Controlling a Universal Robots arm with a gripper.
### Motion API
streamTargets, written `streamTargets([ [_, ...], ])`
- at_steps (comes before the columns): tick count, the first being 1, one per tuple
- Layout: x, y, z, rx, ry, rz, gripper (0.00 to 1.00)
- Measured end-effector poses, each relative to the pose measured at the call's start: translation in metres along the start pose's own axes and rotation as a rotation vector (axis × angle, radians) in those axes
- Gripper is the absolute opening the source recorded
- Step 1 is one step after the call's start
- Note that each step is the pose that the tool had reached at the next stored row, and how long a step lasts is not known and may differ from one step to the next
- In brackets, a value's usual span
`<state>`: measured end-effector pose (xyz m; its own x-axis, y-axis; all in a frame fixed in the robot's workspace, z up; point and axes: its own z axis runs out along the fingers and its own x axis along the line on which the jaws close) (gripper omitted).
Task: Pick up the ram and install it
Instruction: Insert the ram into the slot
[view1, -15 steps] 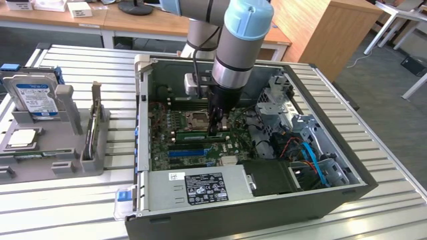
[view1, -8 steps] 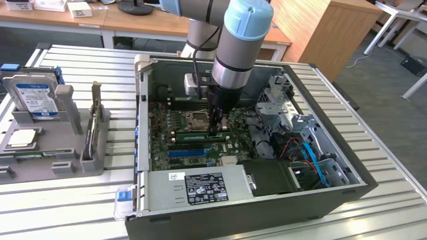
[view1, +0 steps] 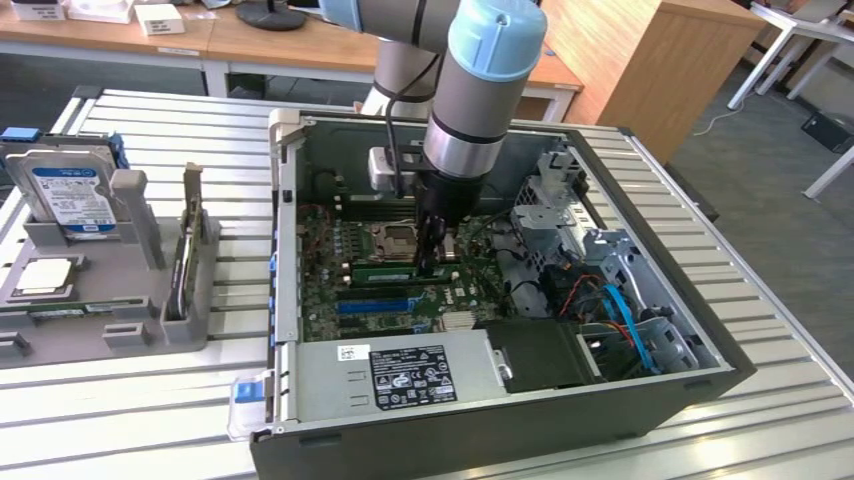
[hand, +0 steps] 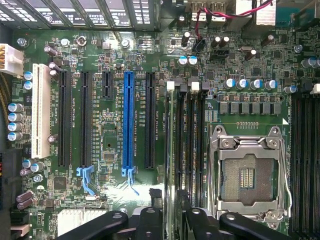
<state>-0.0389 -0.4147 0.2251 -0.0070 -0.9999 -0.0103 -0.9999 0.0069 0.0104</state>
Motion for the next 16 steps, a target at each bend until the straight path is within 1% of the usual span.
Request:
streamTargets([
  [5, 0.000, 0.0000, 0.0000, 0.0000, 0.0001, 0.000, 0.25],
  [7, 0.000, 0.0000, -0.0015, 0.0001, 0.0001, 0.000, 0.25],
  [13, 0.000, 0.0002, -0.0172, 0.0000, 0.0002, 0.000, 0.25],
  [16, 0.000, 0.0002, -0.0225, 0.0000, 0.0003, 0.000, 0.25],
])
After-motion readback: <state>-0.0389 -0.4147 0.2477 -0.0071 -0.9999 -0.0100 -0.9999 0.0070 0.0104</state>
